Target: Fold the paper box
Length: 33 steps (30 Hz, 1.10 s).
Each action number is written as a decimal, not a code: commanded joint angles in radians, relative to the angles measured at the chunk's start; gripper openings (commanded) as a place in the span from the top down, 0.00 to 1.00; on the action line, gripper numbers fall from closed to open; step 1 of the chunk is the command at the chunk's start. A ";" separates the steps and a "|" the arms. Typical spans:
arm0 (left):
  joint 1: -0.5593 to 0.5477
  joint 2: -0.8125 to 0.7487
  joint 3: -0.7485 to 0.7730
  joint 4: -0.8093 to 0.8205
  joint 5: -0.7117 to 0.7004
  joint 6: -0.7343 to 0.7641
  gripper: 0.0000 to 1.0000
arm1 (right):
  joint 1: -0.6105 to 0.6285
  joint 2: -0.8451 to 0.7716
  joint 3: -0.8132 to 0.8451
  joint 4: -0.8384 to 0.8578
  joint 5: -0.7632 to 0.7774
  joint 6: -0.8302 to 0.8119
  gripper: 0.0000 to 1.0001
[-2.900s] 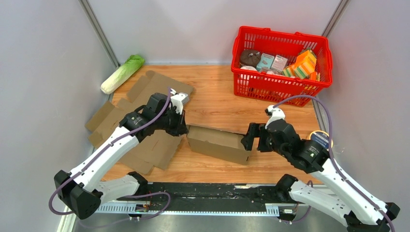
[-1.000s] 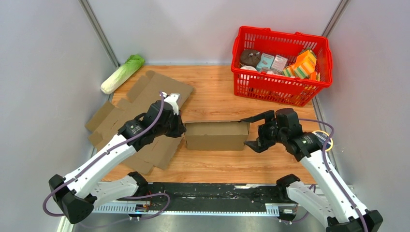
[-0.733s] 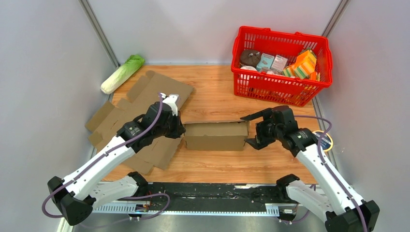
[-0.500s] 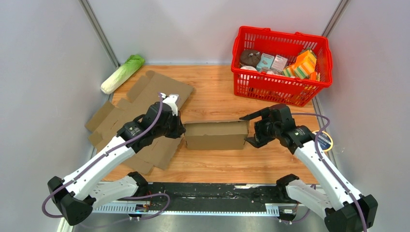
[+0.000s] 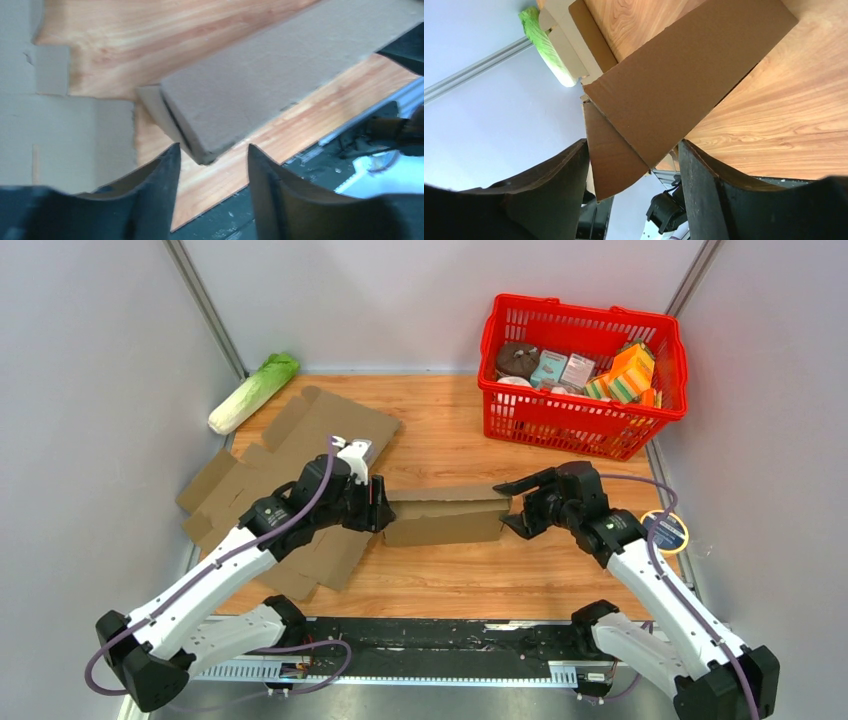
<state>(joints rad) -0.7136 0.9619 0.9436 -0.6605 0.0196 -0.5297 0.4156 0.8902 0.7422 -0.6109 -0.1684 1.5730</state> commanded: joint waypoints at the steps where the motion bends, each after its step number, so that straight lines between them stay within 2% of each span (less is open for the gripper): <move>1: -0.004 -0.107 -0.015 0.042 0.135 0.066 0.31 | 0.006 0.019 -0.038 0.120 -0.016 -0.036 0.33; 4: -0.006 -0.184 0.006 -0.014 0.190 0.132 0.28 | 0.006 0.019 -0.044 0.122 0.012 -0.059 0.26; 5: -0.004 -0.201 0.020 -0.036 0.207 0.151 0.28 | 0.005 0.019 -0.046 0.126 0.017 -0.065 0.19; 7: -0.003 -0.233 0.072 -0.106 0.200 0.180 0.31 | 0.005 0.026 -0.046 0.138 0.017 -0.076 0.16; 11: 0.011 -0.221 0.168 -0.128 0.256 0.171 0.51 | 0.005 0.049 -0.040 0.151 0.004 -0.113 0.16; 12: 0.025 -0.185 0.187 -0.108 0.276 0.154 0.53 | 0.005 0.056 -0.037 0.143 0.004 -0.119 0.16; 14: 0.048 -0.140 0.242 -0.085 0.321 0.128 0.64 | 0.005 0.059 -0.030 0.134 0.009 -0.134 0.18; 16: 0.107 -0.074 0.261 -0.022 0.370 0.076 0.70 | 0.005 0.056 -0.038 0.132 0.010 -0.134 0.18; 17: 0.129 -0.055 0.256 0.013 0.438 0.051 0.70 | 0.005 0.055 -0.043 0.135 0.010 -0.131 0.18; 19: 0.179 -0.005 0.233 0.100 0.477 -0.006 0.71 | 0.003 0.050 -0.052 0.151 0.007 -0.123 0.19; 23: 0.198 0.032 0.158 0.218 0.511 -0.024 0.79 | 0.006 0.052 -0.058 0.158 0.009 -0.116 0.21; 26: 0.200 0.005 -0.003 0.422 0.526 -0.050 0.82 | 0.005 0.065 -0.053 0.183 -0.005 -0.113 0.21; 27: 0.201 -0.005 -0.049 0.547 0.528 -0.091 0.82 | 0.005 0.069 -0.049 0.186 -0.011 -0.113 0.21; 28: 0.201 -0.011 -0.140 0.612 0.528 -0.107 0.83 | 0.005 0.075 -0.046 0.189 -0.014 -0.114 0.21; 30: 0.201 -0.020 -0.215 0.744 0.525 -0.160 0.85 | 0.005 0.085 -0.040 0.191 -0.017 -0.117 0.21; 31: 0.201 -0.022 -0.267 0.769 0.528 -0.170 0.91 | 0.005 0.088 -0.040 0.191 -0.020 -0.117 0.21; 33: 0.201 -0.034 -0.314 0.861 0.546 -0.223 0.92 | 0.005 0.095 -0.041 0.198 -0.025 -0.114 0.21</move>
<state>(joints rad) -0.5156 0.9638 0.7059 -0.1093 0.5228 -0.6407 0.4164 0.9646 0.7002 -0.4366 -0.1890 1.4864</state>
